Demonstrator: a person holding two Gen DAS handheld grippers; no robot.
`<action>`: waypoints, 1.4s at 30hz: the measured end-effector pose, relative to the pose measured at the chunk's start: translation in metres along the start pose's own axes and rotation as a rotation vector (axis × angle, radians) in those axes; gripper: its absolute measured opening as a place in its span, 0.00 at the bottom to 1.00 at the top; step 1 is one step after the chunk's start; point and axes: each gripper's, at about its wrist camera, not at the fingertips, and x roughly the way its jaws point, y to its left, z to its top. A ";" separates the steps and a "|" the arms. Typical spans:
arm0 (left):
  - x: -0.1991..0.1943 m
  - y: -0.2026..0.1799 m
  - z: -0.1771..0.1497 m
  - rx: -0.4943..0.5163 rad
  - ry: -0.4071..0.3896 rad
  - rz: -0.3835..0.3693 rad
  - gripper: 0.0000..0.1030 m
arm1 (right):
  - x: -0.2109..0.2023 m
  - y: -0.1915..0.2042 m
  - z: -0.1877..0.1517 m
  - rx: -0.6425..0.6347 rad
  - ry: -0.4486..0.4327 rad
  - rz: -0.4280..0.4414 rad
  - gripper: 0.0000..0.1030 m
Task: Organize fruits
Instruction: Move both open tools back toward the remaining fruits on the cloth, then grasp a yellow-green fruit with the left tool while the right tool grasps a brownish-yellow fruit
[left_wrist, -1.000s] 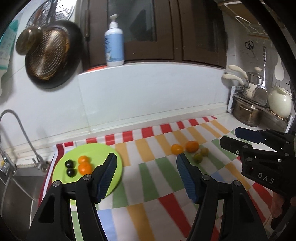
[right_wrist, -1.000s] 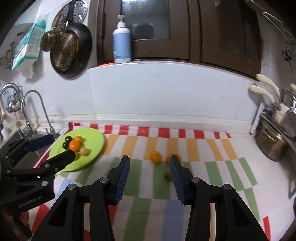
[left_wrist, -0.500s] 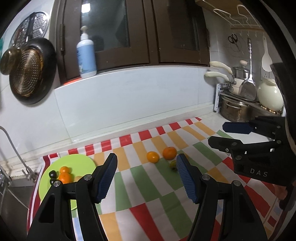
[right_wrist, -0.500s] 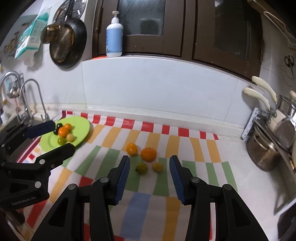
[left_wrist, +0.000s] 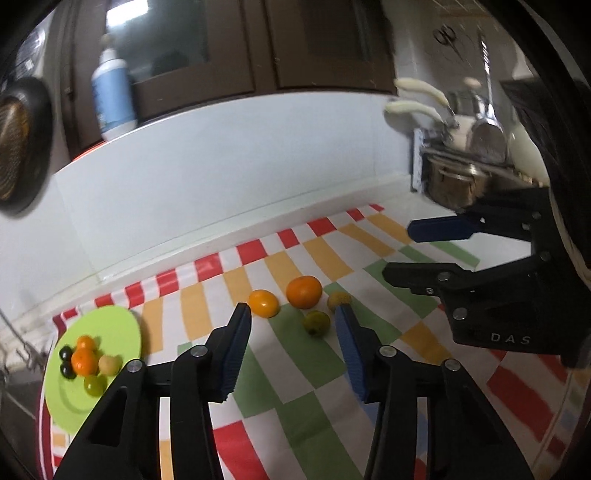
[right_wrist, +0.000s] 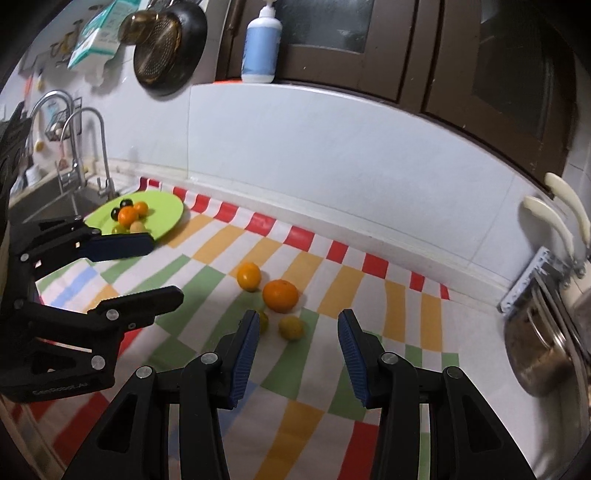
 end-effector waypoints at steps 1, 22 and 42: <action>0.004 -0.002 -0.001 0.013 0.002 -0.006 0.42 | 0.005 -0.001 -0.002 -0.005 0.006 0.010 0.42; 0.084 -0.004 -0.012 0.119 0.154 -0.154 0.34 | 0.086 -0.010 -0.016 -0.069 0.117 0.138 0.29; 0.108 0.003 -0.014 0.107 0.224 -0.207 0.26 | 0.114 -0.013 -0.019 -0.029 0.174 0.195 0.26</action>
